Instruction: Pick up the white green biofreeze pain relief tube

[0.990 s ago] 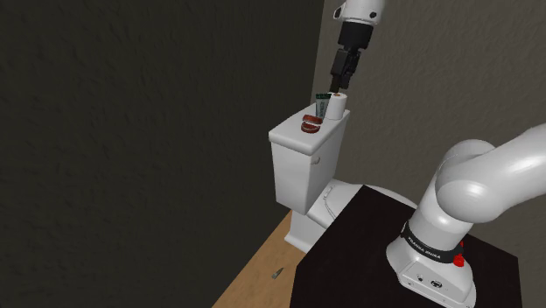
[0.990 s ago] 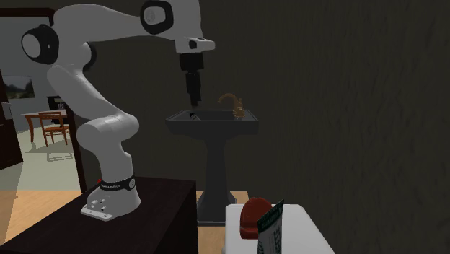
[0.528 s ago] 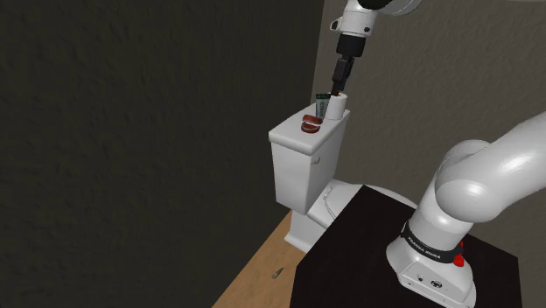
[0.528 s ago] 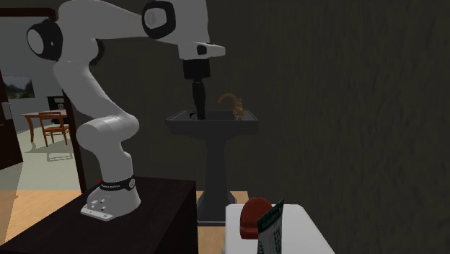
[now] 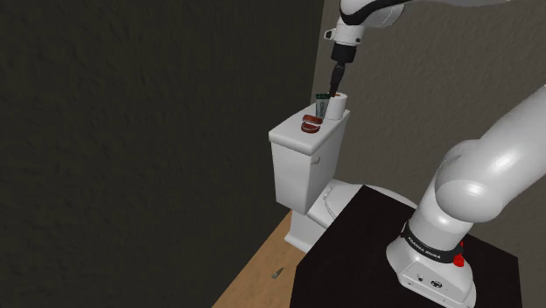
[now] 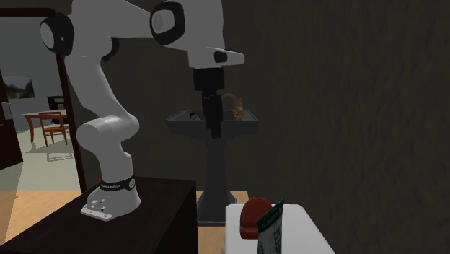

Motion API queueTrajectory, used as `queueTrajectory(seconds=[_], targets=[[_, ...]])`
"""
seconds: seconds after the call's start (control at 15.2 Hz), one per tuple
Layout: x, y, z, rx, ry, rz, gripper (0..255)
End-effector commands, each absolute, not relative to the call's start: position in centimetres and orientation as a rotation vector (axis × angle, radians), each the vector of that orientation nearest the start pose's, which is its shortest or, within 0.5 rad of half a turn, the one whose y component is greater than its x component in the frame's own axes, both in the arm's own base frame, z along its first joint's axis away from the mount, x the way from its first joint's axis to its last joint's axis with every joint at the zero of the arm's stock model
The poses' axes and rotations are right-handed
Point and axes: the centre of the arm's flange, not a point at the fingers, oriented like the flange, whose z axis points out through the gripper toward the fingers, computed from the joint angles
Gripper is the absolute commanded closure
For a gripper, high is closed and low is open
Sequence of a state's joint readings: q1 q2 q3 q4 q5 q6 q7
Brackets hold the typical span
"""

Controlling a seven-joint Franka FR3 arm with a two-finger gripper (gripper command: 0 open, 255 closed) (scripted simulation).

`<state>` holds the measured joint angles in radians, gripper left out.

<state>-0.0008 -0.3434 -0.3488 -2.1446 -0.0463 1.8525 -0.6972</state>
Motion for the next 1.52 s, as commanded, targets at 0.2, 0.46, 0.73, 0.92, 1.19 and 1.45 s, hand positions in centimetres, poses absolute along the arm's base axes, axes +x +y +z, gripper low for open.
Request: queueTrajectory(seconds=[0.2, 0.46, 0.73, 0.92, 1.19, 1.45], targets=[[47.1, -22.2, 51.8, -3.042, -0.698, -0.099, 0], [50.4, -25.8, 50.5, -3.040, -0.790, -0.099, 0], [54.0, -29.1, 49.2, -3.036, -0.882, -0.099, 0], [56.8, -31.5, 48.4, -3.030, -0.952, -0.099, 0], [58.4, -32.8, 46.8, -3.026, -0.991, -0.099, 0], [58.4, -32.8, 44.7, -3.026, -0.991, -0.099, 0]])
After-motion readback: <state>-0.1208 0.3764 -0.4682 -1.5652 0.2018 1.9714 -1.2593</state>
